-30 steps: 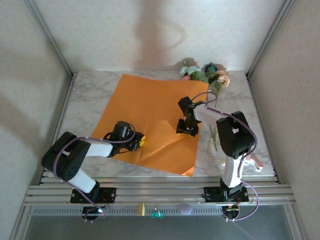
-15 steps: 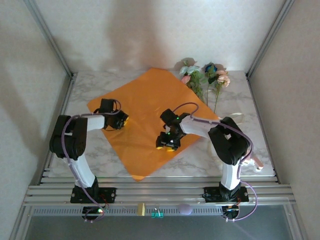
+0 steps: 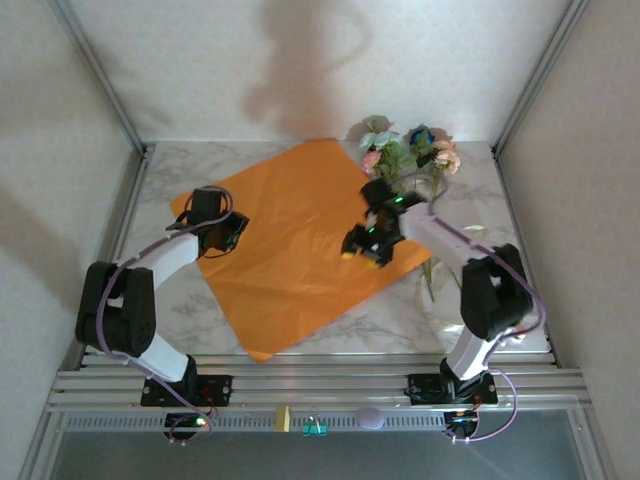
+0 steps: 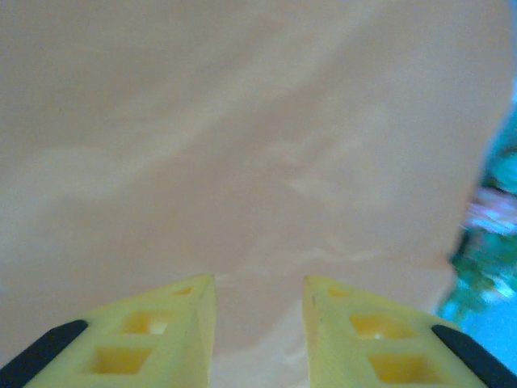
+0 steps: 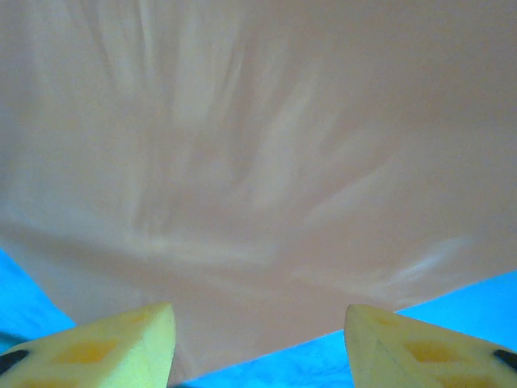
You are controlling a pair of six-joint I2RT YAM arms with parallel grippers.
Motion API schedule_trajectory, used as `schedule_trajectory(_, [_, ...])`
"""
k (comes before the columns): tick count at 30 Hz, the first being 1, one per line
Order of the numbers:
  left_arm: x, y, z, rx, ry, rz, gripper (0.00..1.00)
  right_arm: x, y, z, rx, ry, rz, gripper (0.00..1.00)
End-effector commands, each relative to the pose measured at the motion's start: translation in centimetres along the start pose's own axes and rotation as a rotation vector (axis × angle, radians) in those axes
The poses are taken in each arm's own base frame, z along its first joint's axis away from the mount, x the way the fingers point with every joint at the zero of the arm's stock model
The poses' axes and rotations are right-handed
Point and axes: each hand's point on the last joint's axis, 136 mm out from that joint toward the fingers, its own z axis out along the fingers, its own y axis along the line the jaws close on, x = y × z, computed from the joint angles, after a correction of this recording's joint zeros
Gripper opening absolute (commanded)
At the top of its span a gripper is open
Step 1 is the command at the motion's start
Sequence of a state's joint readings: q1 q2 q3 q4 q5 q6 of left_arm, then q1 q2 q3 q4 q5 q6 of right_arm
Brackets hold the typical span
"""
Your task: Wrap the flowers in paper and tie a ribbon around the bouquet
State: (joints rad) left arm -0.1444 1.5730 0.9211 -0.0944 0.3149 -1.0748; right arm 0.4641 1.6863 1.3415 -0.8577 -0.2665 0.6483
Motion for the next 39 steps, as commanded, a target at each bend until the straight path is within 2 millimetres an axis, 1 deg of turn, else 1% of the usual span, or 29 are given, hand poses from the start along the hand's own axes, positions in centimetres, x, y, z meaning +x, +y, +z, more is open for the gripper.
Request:
schedule_trajectory(1, [2.1, -1.8, 3.0, 0.049, 0.089, 0.067, 0.35, -3.8, -5.9, -4.3, 0.148, -0.116, 0.034, 0.58])
schedule_trajectory(2, [2.4, -1.8, 3.9, 0.049, 0.101, 0.091, 0.34, -5.2, -7.5, -5.0, 0.177, -0.147, 0.060, 0.58])
schedule_trajectory(3, [2.7, -1.5, 5.0, 0.046, 0.115, 0.104, 0.34, -7.0, -9.8, -5.8, 0.227, -0.193, 0.097, 0.57])
schedule_trajectory(4, [2.7, -0.5, 5.9, 0.026, 0.126, 0.095, 0.32, -8.4, -11.1, -6.3, 0.248, -0.226, 0.121, 0.56])
schedule_trajectory(6, [2.4, 1.4, 6.7, -0.011, 0.121, 0.061, 0.30, -11.3, -12.8, -7.0, 0.274, -0.287, 0.126, 0.53])
schedule_trajectory(8, [2.6, 3.4, 6.5, -0.019, 0.116, -0.004, 0.29, -14.1, -13.3, -7.3, 0.322, -0.323, 0.079, 0.52])
schedule_trajectory(10, [3.5, 5.4, 5.8, -0.006, 0.115, -0.111, 0.27, -16.3, -13.6, -7.0, 0.369, -0.340, 0.039, 0.51])
schedule_trajectory(12, [4.3, 6.8, 4.8, 0.017, 0.099, -0.203, 0.26, -18.0, -14.0, -6.4, 0.406, -0.350, 0.007, 0.49])
schedule_trajectory(13, [4.7, 7.4, 4.1, 0.034, 0.081, -0.250, 0.25, -18.9, -13.9, -5.8, 0.403, -0.350, -0.014, 0.48])
schedule_trajectory(15, [5.3, 8.1, 2.8, 0.078, 0.054, -0.336, 0.25, -20.1, -13.2, -4.6, 0.377, -0.344, -0.047, 0.48])
schedule_trajectory(17, [6.2, 8.4, 2.3, 0.119, 0.058, -0.393, 0.25, -21.2, -12.6, -3.5, 0.361, -0.335, -0.084, 0.47])
schedule_trajectory(19, [6.7, 8.3, 2.4, 0.134, 0.075, -0.401, 0.25, -22.0, -12.1, -2.2, 0.362, -0.319, -0.107, 0.47])
schedule_trajectory(24, [6.4, 7.3, 3.0, 0.135, 0.076, -0.369, 0.25, -23.6, -10.9, 0.5, 0.330, -0.293, -0.125, 0.47])
schedule_trajectory(26, [6.3, 6.8, 3.2, 0.135, 0.077, -0.363, 0.26, -24.1, -10.8, 1.6, 0.333, -0.282, -0.122, 0.46])
schedule_trajectory(28, [6.2, 6.6, 3.1, 0.128, 0.077, -0.358, 0.26, -24.4, -10.9, 2.8, 0.339, -0.257, -0.115, 0.42])
schedule_trajectory(30, [6.2, 6.4, 2.8, 0.129, 0.074, -0.357, 0.25, -24.6, -11.6, 3.8, 0.371, -0.232, -0.109, 0.39])
schedule_trajectory(32, [6.2, 6.1, 2.5, 0.137, 0.078, -0.358, 0.25, -24.7, -12.0, 4.4, 0.390, -0.220, -0.107, 0.37])
schedule_trajectory(35, [6.3, 5.9, 2.0, 0.136, 0.083, -0.355, 0.25, -25.1, -12.4, 4.6, 0.412, -0.222, -0.119, 0.32])
schedule_trajectory(38, [6.6, 5.7, 1.6, 0.142, 0.095, -0.353, 0.26, -25.6, -12.5, 4.3, 0.428, -0.237, -0.138, 0.24])
schedule_trajectory(39, [6.7, 5.7, 1.5, 0.140, 0.098, -0.352, 0.26, -25.8, -12.5, 4.2, 0.435, -0.242, -0.144, 0.18])
